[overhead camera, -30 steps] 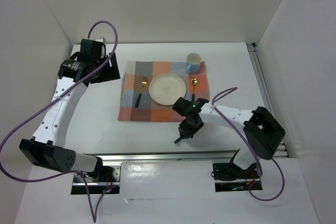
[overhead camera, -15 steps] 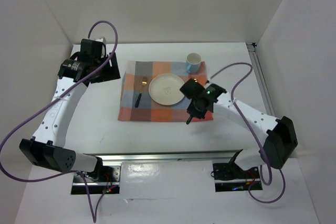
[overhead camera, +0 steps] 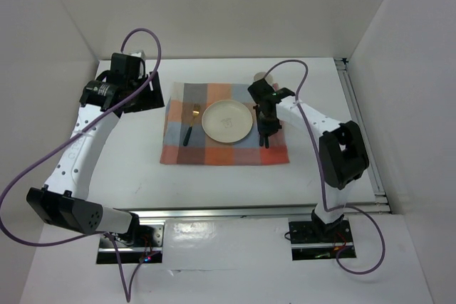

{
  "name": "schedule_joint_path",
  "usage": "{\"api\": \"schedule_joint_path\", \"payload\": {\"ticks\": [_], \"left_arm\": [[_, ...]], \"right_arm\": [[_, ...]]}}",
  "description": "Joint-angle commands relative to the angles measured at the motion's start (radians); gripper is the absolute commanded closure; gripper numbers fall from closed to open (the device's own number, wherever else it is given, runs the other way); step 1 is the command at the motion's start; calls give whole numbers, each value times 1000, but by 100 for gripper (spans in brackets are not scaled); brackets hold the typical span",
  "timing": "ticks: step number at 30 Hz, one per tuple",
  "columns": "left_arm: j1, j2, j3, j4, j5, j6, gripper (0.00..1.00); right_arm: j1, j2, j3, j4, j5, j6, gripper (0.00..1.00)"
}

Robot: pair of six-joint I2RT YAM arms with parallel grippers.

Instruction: Set the dinner table for one person

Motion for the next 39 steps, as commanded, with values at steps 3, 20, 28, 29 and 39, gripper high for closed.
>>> {"api": "schedule_joint_path", "payload": {"ticks": [3, 20, 28, 29, 39], "left_arm": [[-3, 4, 8, 22, -14, 28, 20], [-3, 23, -11, 22, -14, 28, 20], [-12, 23, -1, 22, -14, 28, 20], [-12, 23, -1, 22, -14, 28, 20], [-22, 23, 28, 13, -45, 5, 20]], "right_arm": [[-47, 38, 7, 118, -63, -118, 93], [-101, 127, -8, 167, -11, -70, 40], [-120, -29, 23, 112, 40, -26, 6], [-121, -52, 23, 103, 58, 0, 2], [-372, -377, -104, 144, 51, 163, 0]]}}
